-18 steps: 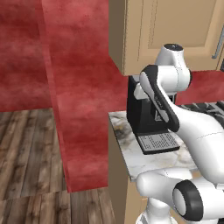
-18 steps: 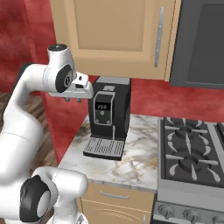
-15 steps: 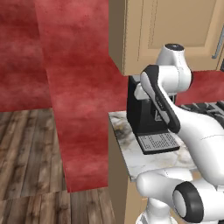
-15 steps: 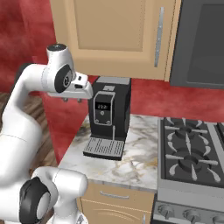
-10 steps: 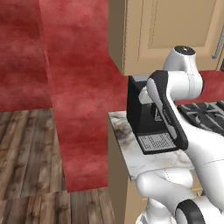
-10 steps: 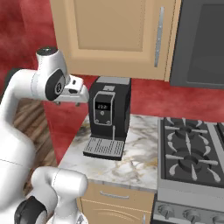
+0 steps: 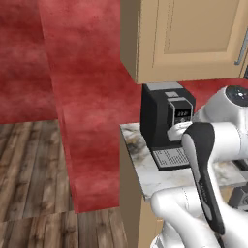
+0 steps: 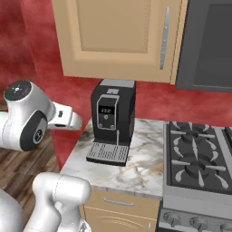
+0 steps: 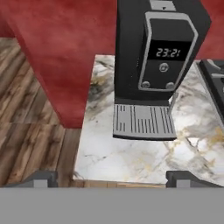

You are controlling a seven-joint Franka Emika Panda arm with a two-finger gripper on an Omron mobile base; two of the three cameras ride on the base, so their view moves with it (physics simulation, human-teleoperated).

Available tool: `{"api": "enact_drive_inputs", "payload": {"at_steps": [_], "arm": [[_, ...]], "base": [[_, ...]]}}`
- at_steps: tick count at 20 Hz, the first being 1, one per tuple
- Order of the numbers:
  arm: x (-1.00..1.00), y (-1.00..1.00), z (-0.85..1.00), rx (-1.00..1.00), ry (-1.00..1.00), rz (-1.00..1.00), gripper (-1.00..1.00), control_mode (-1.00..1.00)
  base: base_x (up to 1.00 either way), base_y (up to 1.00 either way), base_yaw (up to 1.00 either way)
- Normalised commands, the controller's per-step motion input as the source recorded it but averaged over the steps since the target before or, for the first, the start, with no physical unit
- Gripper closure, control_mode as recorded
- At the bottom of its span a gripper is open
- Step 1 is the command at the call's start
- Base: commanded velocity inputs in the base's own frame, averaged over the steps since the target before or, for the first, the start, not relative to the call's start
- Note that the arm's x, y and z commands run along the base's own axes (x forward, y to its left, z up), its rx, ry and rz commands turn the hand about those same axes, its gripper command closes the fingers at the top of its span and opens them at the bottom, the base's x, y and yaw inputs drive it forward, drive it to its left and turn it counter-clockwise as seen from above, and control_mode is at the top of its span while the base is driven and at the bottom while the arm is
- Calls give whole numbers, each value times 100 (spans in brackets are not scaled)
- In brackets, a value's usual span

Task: Navigate to the sink.

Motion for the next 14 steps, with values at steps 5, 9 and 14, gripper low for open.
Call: {"api": "enact_drive_inputs", "payload": {"at_steps": [5,9,14], "arm": [[-59,-25,-42,0,-31,-8,-100,-100],[-9,-10,-8,0,-8,-2,-100,100],[0,0,0,0,0,0,-100,100]], "base": [[0,0,0],[-39,-44,-6],[-81,-94,-9]]}}
